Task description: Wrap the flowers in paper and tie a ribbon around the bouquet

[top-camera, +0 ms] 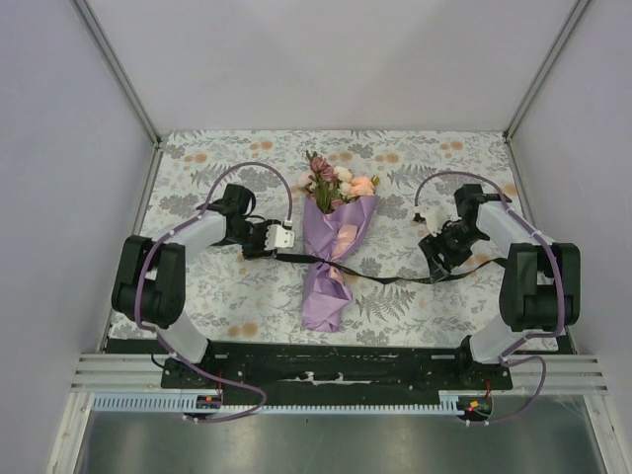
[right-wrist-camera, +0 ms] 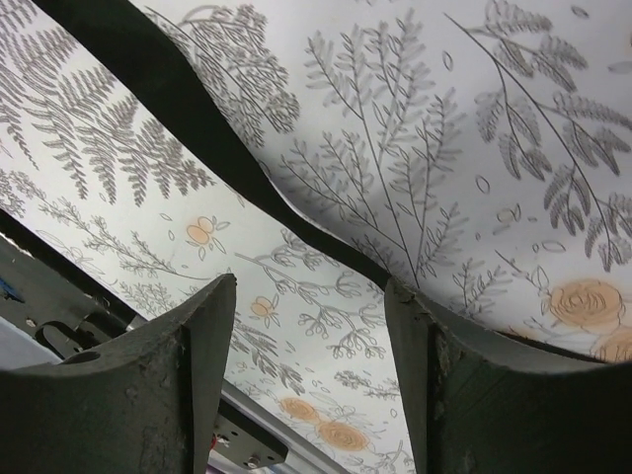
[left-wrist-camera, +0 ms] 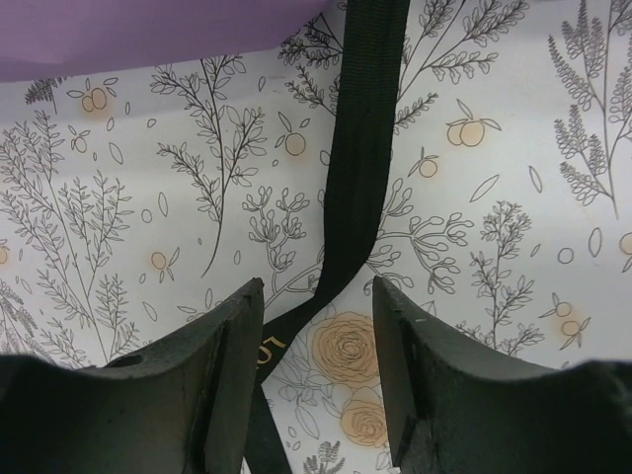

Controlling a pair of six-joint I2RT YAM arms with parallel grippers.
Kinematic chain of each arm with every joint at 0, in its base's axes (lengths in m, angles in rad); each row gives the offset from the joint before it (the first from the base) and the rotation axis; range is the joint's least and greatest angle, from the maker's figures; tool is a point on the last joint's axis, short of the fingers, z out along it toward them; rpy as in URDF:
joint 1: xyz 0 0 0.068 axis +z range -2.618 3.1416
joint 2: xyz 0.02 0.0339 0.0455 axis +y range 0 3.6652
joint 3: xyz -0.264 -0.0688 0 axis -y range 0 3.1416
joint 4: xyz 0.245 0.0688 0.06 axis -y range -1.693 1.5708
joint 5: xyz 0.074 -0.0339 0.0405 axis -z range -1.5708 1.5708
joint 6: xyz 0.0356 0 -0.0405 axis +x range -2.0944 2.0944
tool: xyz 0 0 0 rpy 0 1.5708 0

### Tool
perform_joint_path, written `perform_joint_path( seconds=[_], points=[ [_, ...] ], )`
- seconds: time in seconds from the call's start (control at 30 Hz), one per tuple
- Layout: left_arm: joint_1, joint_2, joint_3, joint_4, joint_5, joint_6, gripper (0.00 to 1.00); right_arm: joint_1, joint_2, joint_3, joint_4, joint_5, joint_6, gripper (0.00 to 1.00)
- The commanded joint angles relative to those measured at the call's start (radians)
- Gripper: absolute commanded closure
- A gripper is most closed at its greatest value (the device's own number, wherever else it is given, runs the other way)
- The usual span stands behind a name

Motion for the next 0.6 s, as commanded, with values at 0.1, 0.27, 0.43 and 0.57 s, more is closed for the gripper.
perform_joint_path(
  seconds=[0.1,0.27,0.43,0.57],
  points=[
    [-0.004,0.108,0.120,-0.135,-0.032,0.193,0.46,-0.149,-0.026,0.046,-0.064,-0.010,-0.068,0.30],
    [-0.018,0.157,0.162,-0.175,-0.067,0.227,0.51,-0.245,-0.005,0.087,-0.099,0.008,-0.114,0.30],
    [-0.011,0.176,0.183,-0.198,-0.099,0.204,0.47,-0.327,0.037,0.136,-0.135,0.011,-0.140,0.29],
    [0.035,0.180,0.196,-0.212,-0.117,0.230,0.45,-0.350,0.043,0.154,-0.142,0.002,-0.147,0.30]
  ],
)
